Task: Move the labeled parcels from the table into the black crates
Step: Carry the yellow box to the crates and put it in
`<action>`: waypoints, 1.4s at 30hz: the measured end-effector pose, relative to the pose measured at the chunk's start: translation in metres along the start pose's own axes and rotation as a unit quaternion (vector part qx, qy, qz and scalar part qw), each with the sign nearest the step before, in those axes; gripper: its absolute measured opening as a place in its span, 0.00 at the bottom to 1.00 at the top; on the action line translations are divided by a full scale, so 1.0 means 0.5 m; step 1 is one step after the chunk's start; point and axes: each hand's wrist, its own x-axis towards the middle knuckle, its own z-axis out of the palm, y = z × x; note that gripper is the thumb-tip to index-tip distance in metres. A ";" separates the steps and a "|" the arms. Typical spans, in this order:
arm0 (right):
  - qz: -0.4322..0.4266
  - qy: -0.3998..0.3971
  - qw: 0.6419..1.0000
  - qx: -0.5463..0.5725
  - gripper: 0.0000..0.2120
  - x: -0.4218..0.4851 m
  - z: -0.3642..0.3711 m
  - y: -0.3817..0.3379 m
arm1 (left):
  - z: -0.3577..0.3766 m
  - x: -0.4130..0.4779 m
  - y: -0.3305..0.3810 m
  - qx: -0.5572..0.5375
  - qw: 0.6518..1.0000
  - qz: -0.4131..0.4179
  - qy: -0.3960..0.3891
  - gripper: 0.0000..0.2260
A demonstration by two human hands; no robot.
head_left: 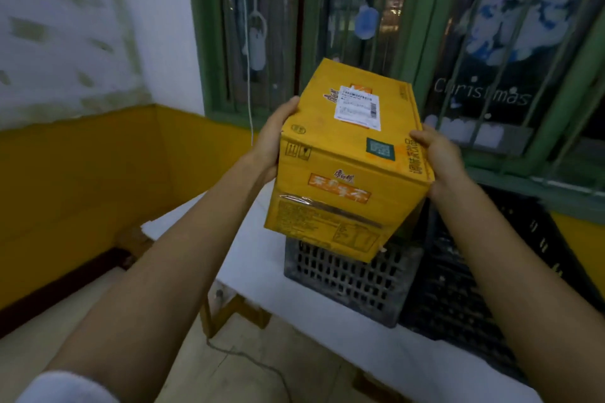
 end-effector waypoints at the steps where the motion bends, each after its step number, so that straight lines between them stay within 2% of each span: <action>1: 0.007 0.017 1.000 -0.002 0.08 0.026 0.004 0.003 | -0.008 0.030 0.000 -0.003 1.000 -0.001 -0.020 0.19; 6: 0.051 0.101 0.994 -0.008 0.15 0.135 0.007 0.024 | -0.030 0.174 -0.014 -0.011 0.997 -0.002 -0.077 0.20; 14: 0.071 0.140 0.987 -0.020 0.12 0.297 -0.026 0.039 | -0.020 0.388 -0.089 -0.009 0.992 -0.049 -0.113 0.26; 17: 0.074 0.151 0.985 -0.047 0.16 0.358 -0.040 0.049 | -0.019 0.454 -0.111 -0.008 0.993 -0.063 -0.104 0.18; 19: 0.085 0.150 0.983 -0.061 0.14 0.392 -0.038 0.061 | -0.028 0.490 -0.133 -0.032 0.993 -0.053 -0.100 0.12; 25: 0.063 0.136 0.981 -0.120 0.02 0.479 -0.018 0.100 | -0.083 0.554 -0.213 -0.097 0.992 -0.063 -0.042 0.20; 28: 0.059 0.108 0.974 -0.188 0.03 0.499 -0.010 0.152 | -0.117 0.562 -0.264 -0.107 0.991 -0.078 -0.007 0.22; 30: 0.053 0.110 0.968 -0.219 0.12 0.511 -0.010 0.176 | -0.132 0.573 -0.281 -0.089 0.993 -0.081 -0.005 0.22; 33: 0.014 0.111 0.934 -0.339 0.24 0.528 -0.011 0.181 | -0.160 0.605 -0.269 0.047 0.995 -0.073 -0.039 0.21; 36: -0.007 0.100 0.893 -0.439 0.26 0.530 -0.028 0.196 | -0.171 0.644 -0.272 0.179 0.977 -0.089 -0.073 0.23; 39: 0.031 0.098 0.863 -0.496 0.26 0.520 -0.046 0.235 | -0.173 0.647 -0.312 0.222 0.966 -0.109 -0.073 0.23; 42: 0.011 0.061 0.763 -0.644 0.21 0.522 -0.046 0.268 | -0.202 0.632 -0.346 0.192 0.967 -0.101 -0.130 0.20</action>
